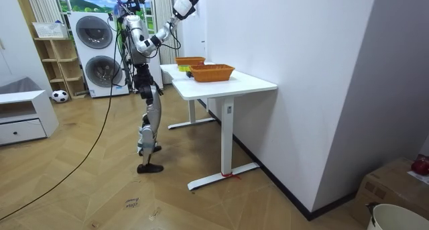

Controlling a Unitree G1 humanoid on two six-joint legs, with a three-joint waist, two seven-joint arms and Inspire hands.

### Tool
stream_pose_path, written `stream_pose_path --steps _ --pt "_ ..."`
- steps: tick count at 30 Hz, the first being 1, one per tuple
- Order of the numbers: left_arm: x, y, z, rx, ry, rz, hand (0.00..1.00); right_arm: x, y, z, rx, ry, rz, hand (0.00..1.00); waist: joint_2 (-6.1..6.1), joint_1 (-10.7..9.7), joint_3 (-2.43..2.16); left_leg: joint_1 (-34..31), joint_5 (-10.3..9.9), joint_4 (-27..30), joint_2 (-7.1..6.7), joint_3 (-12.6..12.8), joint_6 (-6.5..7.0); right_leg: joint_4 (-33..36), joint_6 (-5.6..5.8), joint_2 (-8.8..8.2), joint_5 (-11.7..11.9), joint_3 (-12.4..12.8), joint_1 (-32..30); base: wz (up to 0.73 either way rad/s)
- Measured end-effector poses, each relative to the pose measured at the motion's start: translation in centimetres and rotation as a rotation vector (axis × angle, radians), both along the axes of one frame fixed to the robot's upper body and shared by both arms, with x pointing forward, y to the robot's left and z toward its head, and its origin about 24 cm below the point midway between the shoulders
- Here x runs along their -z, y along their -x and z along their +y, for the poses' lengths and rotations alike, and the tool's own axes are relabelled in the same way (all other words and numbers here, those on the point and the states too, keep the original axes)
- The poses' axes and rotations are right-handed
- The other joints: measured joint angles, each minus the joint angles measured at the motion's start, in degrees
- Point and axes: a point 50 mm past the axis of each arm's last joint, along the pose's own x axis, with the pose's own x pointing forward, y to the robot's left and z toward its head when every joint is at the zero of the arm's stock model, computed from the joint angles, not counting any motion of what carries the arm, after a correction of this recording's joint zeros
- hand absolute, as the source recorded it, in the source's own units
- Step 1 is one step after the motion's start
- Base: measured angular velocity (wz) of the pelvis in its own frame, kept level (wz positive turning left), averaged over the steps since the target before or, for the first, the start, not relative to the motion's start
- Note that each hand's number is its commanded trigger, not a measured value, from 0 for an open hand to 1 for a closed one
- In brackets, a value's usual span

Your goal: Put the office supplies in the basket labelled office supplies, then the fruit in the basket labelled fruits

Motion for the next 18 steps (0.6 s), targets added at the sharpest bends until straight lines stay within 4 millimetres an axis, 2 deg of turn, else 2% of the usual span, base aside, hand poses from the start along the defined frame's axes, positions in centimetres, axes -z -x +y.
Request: stream_pose_path --steps 7,10,13,15,16,17,18 --pt "0.1 -0.3 -0.3 0.031 0.014 0.017 0.0 0.7 -1.5 2.5 -0.149 0.171 0.138 0.0 -0.1 1.15 -0.02 -0.43 0.01 -0.05 -0.01 -0.3 0.0 0.01 0.0 -0.01 0.0 -0.59 0.03 0.03" --pt "0.0 -0.7 -0.1 0.036 0.012 0.013 0.0 1.4 -2.1 3.5 -0.231 0.227 0.204 0.0 -0.64 1.24 -0.04 -0.63 0.03 0.13 -0.03 -1.06 -0.01 0.0 0.0 0.0 0.0 -1.29 0.4 0.14" --pt "-0.2 -1.3 0.3 0.048 -0.001 0.003 0.0 2.0 -2.6 4.5 -0.295 0.29 0.273 0.0 -1.6 1.51 0.29 -1.12 0.06 0.53 -0.04 -1.49 0.01 -0.02 0.0 -0.02 0.0 -1.75 0.34 0.1" --pt "-0.5 -1.7 0.7 0.056 -0.012 -0.007 0.0 2.5 -2.8 5.1 -0.333 0.339 0.314 0.0 -2.03 1.95 0.23 -1.77 0.06 0.79 -0.08 -2.12 0.01 -0.05 0.0 -0.05 0.0 -2.58 0.15 0.15" --pt "-0.5 -1.8 0.8 0.058 -0.015 -0.011 0.0 2.5 -2.8 5.2 -0.335 0.359 0.322 0.0 -2.35 1.92 0.01 -2.02 0.06 0.97 -0.15 -2.51 0.02 -0.06 -0.01 -0.06 0.01 -2.79 0.11 0.24" --pt "-0.6 -2.1 0.9 0.062 -0.019 -0.02 0.0 2.6 -2.9 5.3 -0.326 0.408 0.34 0.0 -2.11 2.18 0.18 -2.16 0.06 1.17 -0.2 -2.94 0.02 -0.09 -0.01 -0.07 0.01 -2.83 0.08 0.16" --pt "-0.7 -2.5 1.0 0.066 -0.021 -0.029 0.0 2.9 -3.0 5.3 -0.318 0.457 0.371 0.0 -2.26 2.52 0.07 -2.17 0.06 1.25 -0.21 -2.94 0.02 -0.16 -0.01 -0.07 0.01 -2.74 0.07 0.13"
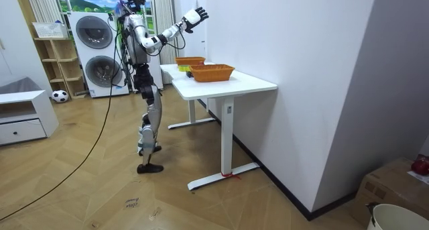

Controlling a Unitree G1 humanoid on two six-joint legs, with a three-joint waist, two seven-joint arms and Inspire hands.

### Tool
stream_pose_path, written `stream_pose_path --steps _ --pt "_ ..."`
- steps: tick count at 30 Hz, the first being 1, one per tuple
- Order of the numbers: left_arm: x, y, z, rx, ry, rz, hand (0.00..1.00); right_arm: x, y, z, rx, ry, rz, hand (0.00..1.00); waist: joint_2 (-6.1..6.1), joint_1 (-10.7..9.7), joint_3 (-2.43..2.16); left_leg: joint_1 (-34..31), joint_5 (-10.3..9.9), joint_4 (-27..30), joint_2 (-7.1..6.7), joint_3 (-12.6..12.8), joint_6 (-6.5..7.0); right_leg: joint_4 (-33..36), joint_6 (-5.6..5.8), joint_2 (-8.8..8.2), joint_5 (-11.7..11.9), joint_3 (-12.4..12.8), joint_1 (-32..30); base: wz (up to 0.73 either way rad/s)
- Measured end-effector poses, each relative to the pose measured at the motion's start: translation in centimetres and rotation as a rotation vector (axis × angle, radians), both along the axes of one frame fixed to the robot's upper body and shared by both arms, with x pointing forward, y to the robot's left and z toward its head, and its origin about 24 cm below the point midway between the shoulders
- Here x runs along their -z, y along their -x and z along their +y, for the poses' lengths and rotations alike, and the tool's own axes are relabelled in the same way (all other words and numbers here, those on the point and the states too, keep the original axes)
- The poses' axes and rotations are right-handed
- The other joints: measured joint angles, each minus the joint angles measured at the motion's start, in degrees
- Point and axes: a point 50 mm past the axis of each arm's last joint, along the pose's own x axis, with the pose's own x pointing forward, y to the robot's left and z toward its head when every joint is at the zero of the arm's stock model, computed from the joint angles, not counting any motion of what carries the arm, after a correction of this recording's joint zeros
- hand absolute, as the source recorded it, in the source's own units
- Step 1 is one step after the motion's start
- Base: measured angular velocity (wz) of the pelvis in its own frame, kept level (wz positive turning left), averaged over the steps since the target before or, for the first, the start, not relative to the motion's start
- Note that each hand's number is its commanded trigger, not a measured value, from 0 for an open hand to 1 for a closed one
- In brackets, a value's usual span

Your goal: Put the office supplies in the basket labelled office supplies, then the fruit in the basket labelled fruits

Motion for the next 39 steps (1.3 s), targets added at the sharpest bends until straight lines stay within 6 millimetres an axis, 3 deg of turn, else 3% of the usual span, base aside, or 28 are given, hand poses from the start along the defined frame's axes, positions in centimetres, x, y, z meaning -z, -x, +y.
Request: stream_pose_path --steps 6,9,17,24,39 --pt "0.0 -0.4 -0.1 0.026 0.006 0.005 0.0 1.9 -0.6 0.9 -0.037 0.139 0.133 0.0 0.01 1.82 0.04 0.14 0.0 -0.05 -0.07 0.16 0.0 -0.73 0.0 0.06 0.0 0.69 0.33 -0.03" --pt "0.0 -0.5 -0.1 0.034 0.002 0.013 0.0 2.5 -0.7 1.4 -0.075 0.16 0.181 0.0 0.3 1.91 0.25 0.06 0.0 -0.05 -0.07 0.12 0.0 -0.73 0.0 0.06 0.0 0.7 0.3 0.0" --pt "0.0 -1.0 -0.2 0.054 0.009 0.017 0.0 3.3 -0.6 1.9 -0.115 0.241 0.242 0.0 0.23 2.3 0.21 -0.46 0.0 0.26 -0.08 0.03 0.0 -0.75 -0.01 0.06 0.01 0.7 0.05 0.01" --pt "-0.1 -2.2 -0.5 0.089 0.006 -0.002 0.0 6.3 -0.3 2.3 -0.16 0.329 0.402 0.0 0.33 3.31 0.27 -0.21 0.0 0.37 -0.08 -0.05 0.0 -0.78 -0.01 0.06 0.01 0.74 0.46 0.0" --pt "-0.1 -2.5 -0.7 0.106 0.008 -0.005 0.0 7.8 -0.1 3.1 -0.259 0.391 0.514 0.0 -0.01 3.62 0.32 0.2 0.0 0.73 -0.08 -0.2 0.0 -0.73 -0.01 0.05 0.01 0.71 1.04 0.0"
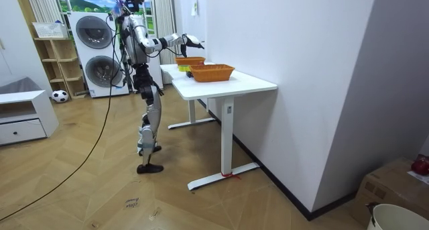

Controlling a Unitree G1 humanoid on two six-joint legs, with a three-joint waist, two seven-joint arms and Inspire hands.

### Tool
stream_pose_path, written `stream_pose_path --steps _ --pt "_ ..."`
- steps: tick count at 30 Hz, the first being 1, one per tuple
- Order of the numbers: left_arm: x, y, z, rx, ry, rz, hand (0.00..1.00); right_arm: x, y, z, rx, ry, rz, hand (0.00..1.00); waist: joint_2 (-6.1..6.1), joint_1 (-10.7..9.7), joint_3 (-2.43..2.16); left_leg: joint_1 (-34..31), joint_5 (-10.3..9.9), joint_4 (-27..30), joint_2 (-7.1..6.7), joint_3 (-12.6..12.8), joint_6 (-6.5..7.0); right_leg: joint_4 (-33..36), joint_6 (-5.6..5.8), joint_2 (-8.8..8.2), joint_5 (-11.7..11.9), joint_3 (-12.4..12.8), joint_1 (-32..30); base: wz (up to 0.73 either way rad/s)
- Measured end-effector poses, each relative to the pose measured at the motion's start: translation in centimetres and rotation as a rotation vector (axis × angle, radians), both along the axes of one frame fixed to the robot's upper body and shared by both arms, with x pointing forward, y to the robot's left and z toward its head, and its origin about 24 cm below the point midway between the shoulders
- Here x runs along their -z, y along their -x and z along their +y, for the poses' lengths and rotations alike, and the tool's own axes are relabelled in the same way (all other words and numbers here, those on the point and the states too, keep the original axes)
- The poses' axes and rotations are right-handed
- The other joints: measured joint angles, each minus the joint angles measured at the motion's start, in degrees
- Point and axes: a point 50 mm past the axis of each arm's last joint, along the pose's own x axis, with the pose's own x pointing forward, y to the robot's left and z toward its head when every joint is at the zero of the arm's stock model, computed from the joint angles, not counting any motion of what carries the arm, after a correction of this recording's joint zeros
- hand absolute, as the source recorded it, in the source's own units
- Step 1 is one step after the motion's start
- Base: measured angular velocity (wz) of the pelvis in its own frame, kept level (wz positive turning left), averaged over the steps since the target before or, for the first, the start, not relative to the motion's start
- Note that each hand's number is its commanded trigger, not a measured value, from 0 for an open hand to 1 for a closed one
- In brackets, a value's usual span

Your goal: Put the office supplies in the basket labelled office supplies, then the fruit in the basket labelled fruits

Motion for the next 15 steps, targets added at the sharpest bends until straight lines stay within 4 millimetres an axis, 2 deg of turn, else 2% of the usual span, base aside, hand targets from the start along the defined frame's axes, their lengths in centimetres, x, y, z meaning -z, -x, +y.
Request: stream_pose_path --steps 2,6,9,15 --pt "0.0 -0.1 0.0 0.008 -0.001 -0.001 0.0 0.9 0.1 -0.1 -0.001 0.009 0.041 0.0 -0.01 0.03 0.0 0.03 0.0 0.03 -0.04 -0.29 0.0 0.0 0.0 0.01 0.0 -0.02 0.15 0.07" --pt "0.0 -0.2 -0.2 0.029 -0.001 0.003 0.0 2.3 0.8 -0.5 0.018 0.039 0.117 0.0 0.08 1.51 0.08 -0.01 0.0 0.09 -0.04 -0.43 0.0 -0.01 0.0 0.03 0.0 0.07 0.19 0.01" --pt "0.0 -0.2 -0.3 0.032 0.0 0.006 0.0 2.9 1.0 -0.6 0.022 0.061 0.145 0.0 0.39 1.96 0.3 -0.18 0.0 0.12 -0.05 -0.61 0.0 0.0 0.0 0.03 0.0 0.08 0.15 0.0" --pt "0.0 -0.4 -0.4 0.042 0.0 0.004 0.0 4.0 1.0 -0.3 0.027 0.104 0.192 0.0 0.27 2.2 0.21 -1.01 0.0 0.62 -0.13 -1.07 0.0 0.01 0.0 0.07 0.0 0.05 -0.25 0.03"
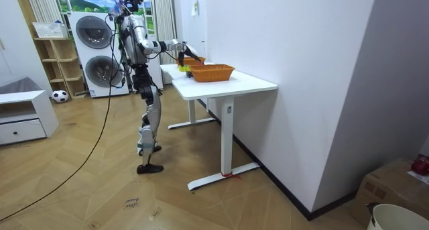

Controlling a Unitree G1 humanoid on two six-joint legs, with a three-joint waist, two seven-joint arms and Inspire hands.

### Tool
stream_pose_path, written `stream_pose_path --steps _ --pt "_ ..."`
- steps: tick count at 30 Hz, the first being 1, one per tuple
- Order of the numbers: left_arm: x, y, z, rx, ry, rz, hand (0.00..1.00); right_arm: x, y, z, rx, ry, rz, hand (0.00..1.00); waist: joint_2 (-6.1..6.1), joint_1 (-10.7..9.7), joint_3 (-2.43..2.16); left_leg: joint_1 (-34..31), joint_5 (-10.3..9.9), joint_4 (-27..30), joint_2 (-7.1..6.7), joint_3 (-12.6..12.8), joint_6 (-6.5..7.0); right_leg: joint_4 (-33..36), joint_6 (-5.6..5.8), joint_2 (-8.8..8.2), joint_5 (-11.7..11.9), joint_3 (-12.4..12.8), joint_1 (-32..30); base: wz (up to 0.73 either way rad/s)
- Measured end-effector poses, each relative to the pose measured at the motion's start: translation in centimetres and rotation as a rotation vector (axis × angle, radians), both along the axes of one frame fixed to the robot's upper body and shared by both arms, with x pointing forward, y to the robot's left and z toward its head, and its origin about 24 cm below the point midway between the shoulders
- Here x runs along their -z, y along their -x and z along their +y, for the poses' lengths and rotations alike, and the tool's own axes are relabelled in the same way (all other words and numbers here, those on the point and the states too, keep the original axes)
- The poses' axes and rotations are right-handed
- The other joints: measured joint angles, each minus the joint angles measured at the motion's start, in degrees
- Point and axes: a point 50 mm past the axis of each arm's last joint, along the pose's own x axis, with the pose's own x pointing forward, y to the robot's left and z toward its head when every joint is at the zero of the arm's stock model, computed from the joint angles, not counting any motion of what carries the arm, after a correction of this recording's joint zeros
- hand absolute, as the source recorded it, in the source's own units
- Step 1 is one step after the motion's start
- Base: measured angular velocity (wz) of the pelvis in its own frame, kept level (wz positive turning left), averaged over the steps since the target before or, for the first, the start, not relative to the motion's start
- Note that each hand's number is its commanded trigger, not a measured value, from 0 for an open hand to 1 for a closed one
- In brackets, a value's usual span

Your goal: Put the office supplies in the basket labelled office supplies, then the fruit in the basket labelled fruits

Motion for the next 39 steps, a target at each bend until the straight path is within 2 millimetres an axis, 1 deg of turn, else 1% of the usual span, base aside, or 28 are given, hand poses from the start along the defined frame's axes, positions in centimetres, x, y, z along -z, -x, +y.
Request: stream_pose_path --steps 8,12,17,18,20,27,32,39 --pt "0.0 0.0 0.0 0.016 -0.004 0.007 0.0 0.2 0.1 0.3 -0.016 0.003 0.015 0.0 -0.05 0.46 -0.04 -0.31 0.0 0.38 -0.01 -0.24 0.0 -0.01 0.0 0.02 0.0 -0.04 -0.02 0.01" --pt "0.1 0.1 0.0 0.011 -0.01 0.018 0.0 0.7 0.2 0.6 -0.025 0.05 0.045 0.0 -0.14 0.58 -0.1 -0.45 0.0 0.49 0.0 -0.23 0.0 0.0 -0.03 0.01 0.02 -0.07 -0.14 0.0" --pt "0.1 0.2 -0.1 0.019 -0.01 0.023 0.0 1.1 0.2 0.7 -0.007 0.065 0.062 0.0 -0.1 0.55 -0.08 -1.38 -0.01 1.23 0.03 -0.44 0.01 0.01 -0.21 0.06 0.13 -0.17 -0.66 0.0" --pt "0.1 0.1 -0.2 0.023 -0.01 0.024 0.0 1.2 0.2 0.7 -0.006 0.064 0.066 0.0 0.07 0.55 0.03 -1.53 -0.01 1.3 0.04 -0.54 0.01 0.01 -0.24 0.08 0.15 -0.24 -0.77 0.03" --pt "0.1 0.1 -0.2 0.024 -0.01 0.024 0.0 1.5 0.4 0.8 -0.004 0.068 0.073 0.0 0.1 0.54 0.05 -1.76 -0.01 1.36 0.03 -0.74 0.01 0.01 -0.29 0.12 0.18 -0.43 -0.85 0.05" --pt "0.1 0.1 -0.2 0.023 -0.012 0.024 0.0 2.9 0.8 0.3 0.033 0.079 0.119 0.0 0.16 0.62 -0.03 -1.85 0.0 1.38 0.04 -0.43 0.02 0.02 -0.38 0.17 0.23 0.62 -1.05 -0.01" --pt "0.1 -0.2 -0.3 0.019 -0.014 0.025 0.0 3.2 1.0 0.0 0.054 0.112 0.117 0.0 0.34 0.54 0.02 -1.42 0.0 1.21 0.11 -0.03 0.02 0.01 -0.38 0.17 0.24 0.71 -0.91 -0.03" --pt "-0.2 -0.9 -0.4 0.027 -0.015 -0.005 0.0 3.4 0.9 -0.3 0.097 0.115 0.109 0.0 0.5 0.44 -0.02 -1.13 0.0 0.82 0.12 0.03 0.02 0.01 -0.38 0.17 0.24 0.61 -0.81 0.0"
